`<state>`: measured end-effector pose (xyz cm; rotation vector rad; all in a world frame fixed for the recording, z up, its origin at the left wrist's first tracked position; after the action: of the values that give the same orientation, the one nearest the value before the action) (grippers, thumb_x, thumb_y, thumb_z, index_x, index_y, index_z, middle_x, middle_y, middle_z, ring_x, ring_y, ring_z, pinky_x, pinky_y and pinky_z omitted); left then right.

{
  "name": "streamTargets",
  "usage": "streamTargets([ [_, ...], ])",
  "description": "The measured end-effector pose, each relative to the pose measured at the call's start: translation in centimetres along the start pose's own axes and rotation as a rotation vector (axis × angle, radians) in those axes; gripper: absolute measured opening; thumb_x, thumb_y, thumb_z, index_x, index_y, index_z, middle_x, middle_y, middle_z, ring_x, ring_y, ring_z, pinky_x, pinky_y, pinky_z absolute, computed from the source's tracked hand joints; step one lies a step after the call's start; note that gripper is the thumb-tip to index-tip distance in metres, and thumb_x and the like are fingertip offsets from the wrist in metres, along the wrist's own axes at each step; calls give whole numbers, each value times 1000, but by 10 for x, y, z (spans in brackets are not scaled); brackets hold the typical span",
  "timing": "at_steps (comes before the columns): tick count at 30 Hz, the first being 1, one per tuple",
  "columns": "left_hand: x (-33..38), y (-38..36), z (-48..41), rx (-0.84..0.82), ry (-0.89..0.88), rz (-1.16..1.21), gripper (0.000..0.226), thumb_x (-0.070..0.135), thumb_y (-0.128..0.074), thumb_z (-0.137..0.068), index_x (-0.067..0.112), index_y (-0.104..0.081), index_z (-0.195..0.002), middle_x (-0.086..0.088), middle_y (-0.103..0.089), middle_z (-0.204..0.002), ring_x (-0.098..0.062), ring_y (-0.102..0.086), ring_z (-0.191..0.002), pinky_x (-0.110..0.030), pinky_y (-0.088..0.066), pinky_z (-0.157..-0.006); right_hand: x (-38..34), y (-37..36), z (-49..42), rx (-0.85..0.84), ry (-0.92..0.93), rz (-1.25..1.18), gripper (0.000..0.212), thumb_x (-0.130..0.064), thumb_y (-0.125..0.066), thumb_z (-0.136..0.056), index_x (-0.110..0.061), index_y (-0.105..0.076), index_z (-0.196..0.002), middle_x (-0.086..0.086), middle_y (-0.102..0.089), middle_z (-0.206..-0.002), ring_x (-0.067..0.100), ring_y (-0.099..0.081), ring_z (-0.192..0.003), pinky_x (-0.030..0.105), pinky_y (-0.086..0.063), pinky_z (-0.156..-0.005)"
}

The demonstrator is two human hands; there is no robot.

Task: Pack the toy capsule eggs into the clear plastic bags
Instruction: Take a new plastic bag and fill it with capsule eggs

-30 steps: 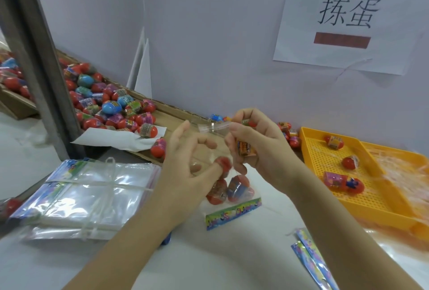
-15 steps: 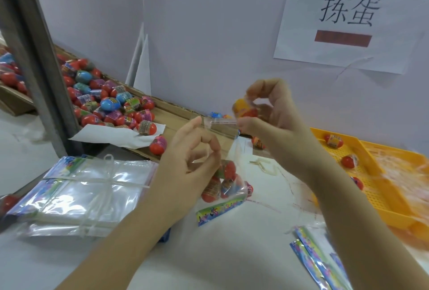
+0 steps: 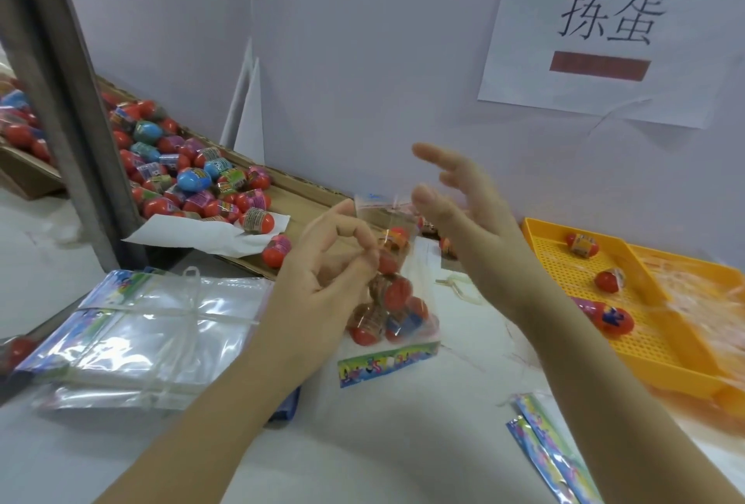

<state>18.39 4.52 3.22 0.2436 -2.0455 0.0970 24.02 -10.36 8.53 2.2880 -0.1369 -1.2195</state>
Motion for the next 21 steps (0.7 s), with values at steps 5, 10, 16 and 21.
streamTargets([
  [5, 7, 4, -5, 40, 68, 167, 21, 19, -67, -88, 33, -62, -74, -28, -49, -134, -22, -54, -60, -28, -53, -55, 16, -5, 1, -346, -415, -329, 85, -55, -75, -67, -26, -41, -139, -5, -63, -121, 13, -68, -96, 35, -58, -83],
  [10, 10, 2, -3, 29, -91, 183, 31, 17, -63, -83, 40, -60, -103, 6, -61, -122, -1, -68, -87, -17, -55, -66, 20, -20, 2, -133, -404, -499, 20, -23, -73, -80, -16, -68, -98, 2, -71, -86, 23, -62, -75, 45, -56, -74],
  [16, -5, 6, -5, -85, 227, 166, 88, 46, -90, -53, 43, -47, -129, 7, -70, -118, -16, -70, -104, -28, -59, -78, 15, -20, -1, -54, -375, -536, 14, -8, -55, -88, -11, -64, -98, 3, -70, -81, 20, -66, -70, 46, -57, -70],
  [21, -7, 2, -7, -74, 223, 164, 53, 39, -81, -52, 26, -69, -102, 3, -77, -94, -15, -74, -88, -22, -58, -67, 12, -12, -1, -176, -266, -449, 39, -42, -56, -77, -22, -68, -109, 1, -72, -98, 24, -69, -91, 45, -54, -87],
])
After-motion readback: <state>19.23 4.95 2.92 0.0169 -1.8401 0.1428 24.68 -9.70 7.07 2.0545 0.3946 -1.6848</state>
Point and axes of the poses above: each hand's wrist, its own z-axis away from the middle knuckle, its own y-axis out of the back of the hand, x = y × z, the point moved 2 cm from there along -z, towards the middle knuckle
